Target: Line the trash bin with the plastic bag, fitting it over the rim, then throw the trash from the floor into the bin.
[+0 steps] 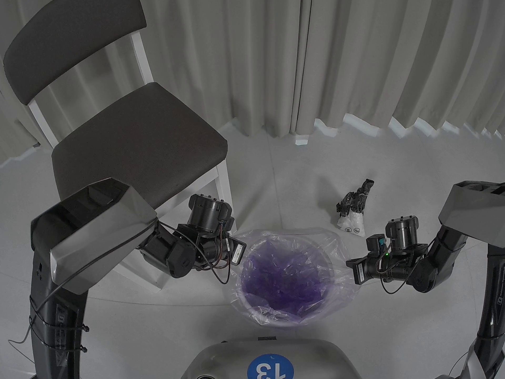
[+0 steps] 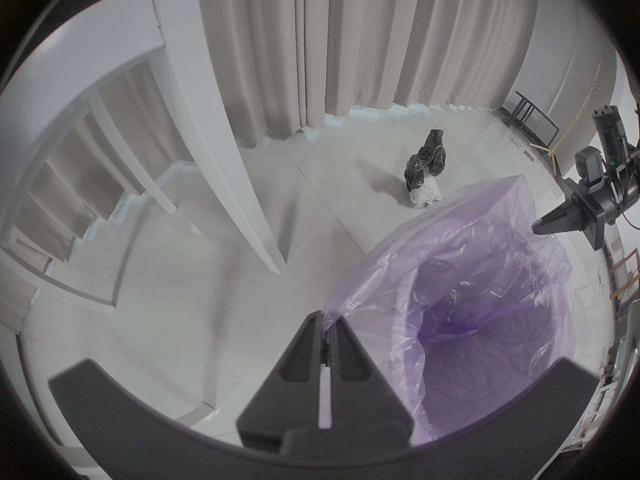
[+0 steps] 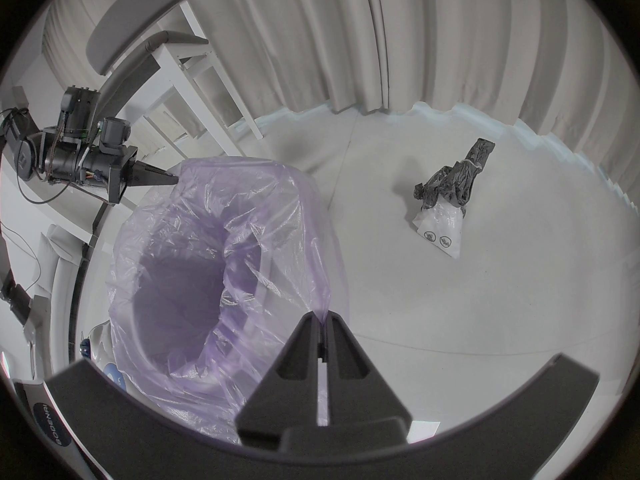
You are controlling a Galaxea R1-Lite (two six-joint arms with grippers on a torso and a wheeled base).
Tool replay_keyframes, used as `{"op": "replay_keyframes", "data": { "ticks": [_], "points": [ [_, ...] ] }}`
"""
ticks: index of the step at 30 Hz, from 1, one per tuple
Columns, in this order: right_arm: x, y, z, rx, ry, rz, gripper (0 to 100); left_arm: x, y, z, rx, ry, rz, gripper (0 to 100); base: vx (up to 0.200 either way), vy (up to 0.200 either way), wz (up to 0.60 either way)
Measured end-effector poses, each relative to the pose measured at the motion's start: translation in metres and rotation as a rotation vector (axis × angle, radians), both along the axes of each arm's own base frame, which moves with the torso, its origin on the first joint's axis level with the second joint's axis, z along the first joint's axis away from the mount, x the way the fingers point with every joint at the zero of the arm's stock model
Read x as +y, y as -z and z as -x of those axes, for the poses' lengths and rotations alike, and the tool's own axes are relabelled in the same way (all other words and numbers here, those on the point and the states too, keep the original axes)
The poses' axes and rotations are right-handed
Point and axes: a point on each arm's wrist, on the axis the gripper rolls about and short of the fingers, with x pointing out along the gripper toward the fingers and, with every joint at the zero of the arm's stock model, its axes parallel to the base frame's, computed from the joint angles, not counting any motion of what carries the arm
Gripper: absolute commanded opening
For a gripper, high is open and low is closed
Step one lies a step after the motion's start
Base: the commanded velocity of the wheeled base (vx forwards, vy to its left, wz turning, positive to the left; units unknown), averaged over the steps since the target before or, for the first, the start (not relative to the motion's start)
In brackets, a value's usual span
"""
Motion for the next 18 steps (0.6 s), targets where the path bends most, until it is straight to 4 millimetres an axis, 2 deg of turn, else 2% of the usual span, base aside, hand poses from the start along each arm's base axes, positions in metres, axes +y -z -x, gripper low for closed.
{"op": "replay_keyframes", "data": {
  "ticks": [18],
  "points": [
    [-0.002,0.019,-0.007,0.037,0.011,0.009,0,-0.001,0.013,-0.008,0.011,-0.008,-0.003,0,0.000,0.000,0.00]
  ]
}}
